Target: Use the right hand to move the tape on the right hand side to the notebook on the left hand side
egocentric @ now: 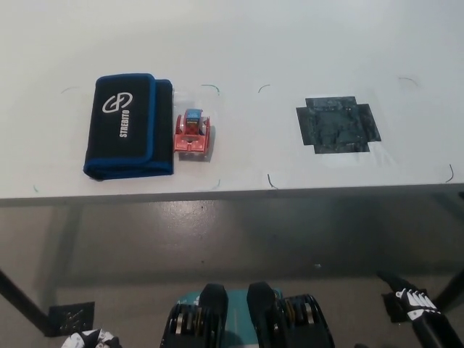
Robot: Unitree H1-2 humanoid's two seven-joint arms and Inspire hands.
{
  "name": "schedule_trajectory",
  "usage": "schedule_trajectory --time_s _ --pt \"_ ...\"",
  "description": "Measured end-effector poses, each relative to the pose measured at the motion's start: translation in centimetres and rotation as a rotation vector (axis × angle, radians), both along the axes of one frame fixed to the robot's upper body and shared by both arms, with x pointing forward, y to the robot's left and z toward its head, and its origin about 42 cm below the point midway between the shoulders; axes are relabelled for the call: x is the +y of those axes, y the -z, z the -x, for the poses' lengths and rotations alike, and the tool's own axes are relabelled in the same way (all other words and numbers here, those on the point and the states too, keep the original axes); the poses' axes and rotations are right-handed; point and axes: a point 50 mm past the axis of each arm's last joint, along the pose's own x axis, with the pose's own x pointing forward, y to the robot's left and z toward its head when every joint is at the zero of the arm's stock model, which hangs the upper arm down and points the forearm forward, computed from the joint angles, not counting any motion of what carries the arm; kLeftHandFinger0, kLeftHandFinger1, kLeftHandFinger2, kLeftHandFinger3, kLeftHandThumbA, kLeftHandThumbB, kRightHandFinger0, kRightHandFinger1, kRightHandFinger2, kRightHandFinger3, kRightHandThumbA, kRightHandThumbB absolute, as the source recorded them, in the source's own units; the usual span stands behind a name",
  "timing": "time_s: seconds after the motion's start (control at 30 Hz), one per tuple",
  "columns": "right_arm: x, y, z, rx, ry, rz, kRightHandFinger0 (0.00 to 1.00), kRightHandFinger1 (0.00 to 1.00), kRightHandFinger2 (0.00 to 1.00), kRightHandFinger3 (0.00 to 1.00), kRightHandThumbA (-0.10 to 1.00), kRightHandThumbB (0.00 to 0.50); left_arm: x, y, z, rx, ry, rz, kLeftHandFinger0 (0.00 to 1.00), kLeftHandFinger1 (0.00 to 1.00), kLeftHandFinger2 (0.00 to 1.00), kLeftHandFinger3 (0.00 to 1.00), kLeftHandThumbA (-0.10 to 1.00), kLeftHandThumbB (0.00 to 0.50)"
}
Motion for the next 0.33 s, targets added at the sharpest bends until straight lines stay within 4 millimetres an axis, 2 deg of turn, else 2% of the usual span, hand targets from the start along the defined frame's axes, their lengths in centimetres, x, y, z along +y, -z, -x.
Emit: schedule_trajectory --time_s 0.17,0.33 --pt "-0.02 0.12 0.19 0.007 0.0 0.002 1.0 1.0 1.0 1.0 0.77 0.244 0.0 0.06 0.13 0.003 -0.001 0.001 0.21 0.14 0.17 0.35 -0.01 0.097" --pt "0.0 0.16 0.23 0.013 -0.006 0.004 1.0 1.0 1.0 1.0 0.8 0.266 -0.03 0.11 0.21 0.005 -0.002 0.003 0.21 0.13 0.17 0.35 0.0 0.096"
